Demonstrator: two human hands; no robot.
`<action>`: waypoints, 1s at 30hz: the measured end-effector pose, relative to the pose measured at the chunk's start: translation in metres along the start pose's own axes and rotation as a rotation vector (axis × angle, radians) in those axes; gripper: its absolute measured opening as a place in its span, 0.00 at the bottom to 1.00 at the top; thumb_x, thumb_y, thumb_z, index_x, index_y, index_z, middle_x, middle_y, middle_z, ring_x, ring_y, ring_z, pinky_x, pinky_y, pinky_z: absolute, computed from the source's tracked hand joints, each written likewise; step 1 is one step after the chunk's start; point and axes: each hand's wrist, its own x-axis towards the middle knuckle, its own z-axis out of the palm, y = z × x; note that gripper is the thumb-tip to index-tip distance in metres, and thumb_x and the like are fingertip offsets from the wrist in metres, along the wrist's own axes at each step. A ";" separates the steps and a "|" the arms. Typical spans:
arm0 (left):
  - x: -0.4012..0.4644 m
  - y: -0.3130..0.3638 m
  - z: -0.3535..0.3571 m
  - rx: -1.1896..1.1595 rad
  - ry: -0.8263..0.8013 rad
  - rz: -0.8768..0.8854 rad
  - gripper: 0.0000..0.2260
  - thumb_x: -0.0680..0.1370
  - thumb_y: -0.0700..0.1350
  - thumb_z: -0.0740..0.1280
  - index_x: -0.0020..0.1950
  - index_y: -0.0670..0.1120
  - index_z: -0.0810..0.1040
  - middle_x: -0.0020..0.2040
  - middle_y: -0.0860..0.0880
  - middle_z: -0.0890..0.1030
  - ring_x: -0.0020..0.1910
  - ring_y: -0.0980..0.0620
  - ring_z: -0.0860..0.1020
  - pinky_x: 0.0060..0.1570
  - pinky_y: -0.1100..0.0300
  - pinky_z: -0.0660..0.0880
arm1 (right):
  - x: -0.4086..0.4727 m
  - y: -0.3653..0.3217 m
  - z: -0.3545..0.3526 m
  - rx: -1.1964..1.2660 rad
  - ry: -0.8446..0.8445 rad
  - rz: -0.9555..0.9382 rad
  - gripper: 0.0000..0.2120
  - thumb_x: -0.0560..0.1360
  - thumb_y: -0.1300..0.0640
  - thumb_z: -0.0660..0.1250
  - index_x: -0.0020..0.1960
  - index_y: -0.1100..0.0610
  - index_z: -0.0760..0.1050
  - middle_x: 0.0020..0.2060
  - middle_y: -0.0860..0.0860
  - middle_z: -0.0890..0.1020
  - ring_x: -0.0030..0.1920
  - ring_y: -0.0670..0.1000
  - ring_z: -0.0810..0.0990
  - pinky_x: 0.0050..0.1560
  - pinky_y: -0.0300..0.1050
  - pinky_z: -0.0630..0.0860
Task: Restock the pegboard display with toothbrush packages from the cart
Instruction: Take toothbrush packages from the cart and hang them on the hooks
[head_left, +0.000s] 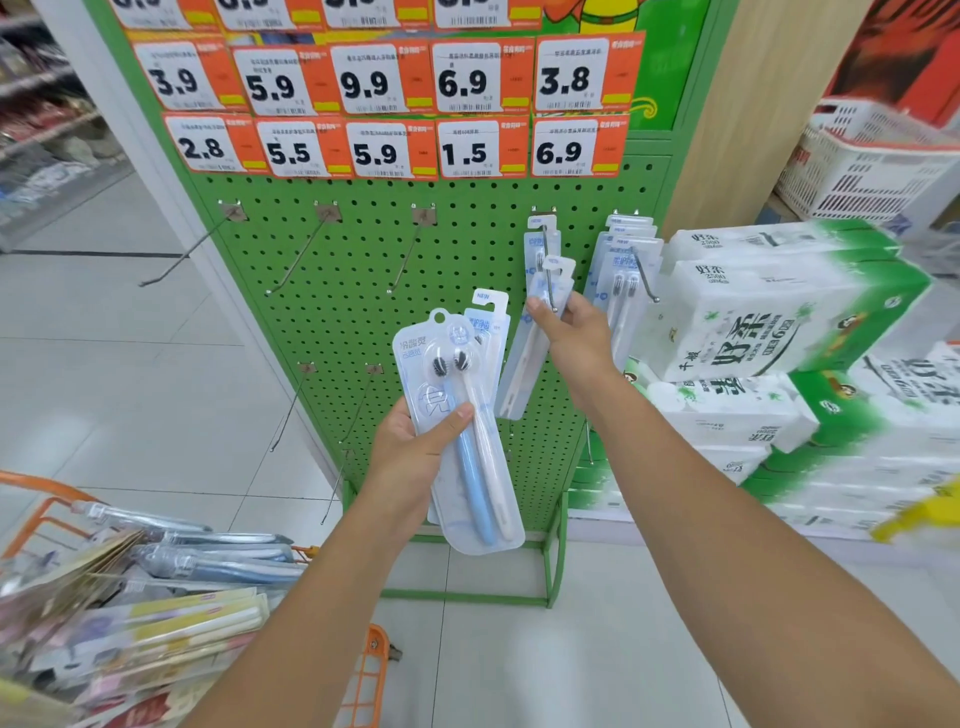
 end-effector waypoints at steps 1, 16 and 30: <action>0.000 0.000 0.000 -0.002 0.000 -0.003 0.15 0.75 0.38 0.73 0.61 0.45 0.78 0.56 0.44 0.85 0.56 0.43 0.84 0.61 0.42 0.78 | 0.008 -0.001 0.003 -0.017 0.018 -0.005 0.13 0.80 0.51 0.69 0.61 0.56 0.79 0.51 0.46 0.84 0.50 0.42 0.81 0.44 0.35 0.72; 0.002 0.002 -0.001 -0.009 -0.010 -0.015 0.15 0.75 0.38 0.72 0.61 0.45 0.78 0.56 0.44 0.85 0.57 0.42 0.83 0.62 0.42 0.77 | -0.006 0.012 0.002 0.007 0.209 -0.126 0.13 0.81 0.55 0.68 0.41 0.55 0.67 0.32 0.46 0.66 0.29 0.41 0.64 0.34 0.36 0.64; -0.007 0.000 -0.003 -0.008 -0.018 -0.008 0.14 0.76 0.38 0.72 0.61 0.46 0.79 0.55 0.45 0.86 0.54 0.45 0.84 0.60 0.45 0.79 | -0.037 0.022 -0.019 -0.172 -0.005 -0.305 0.07 0.81 0.54 0.69 0.57 0.55 0.77 0.40 0.38 0.78 0.40 0.37 0.74 0.45 0.34 0.70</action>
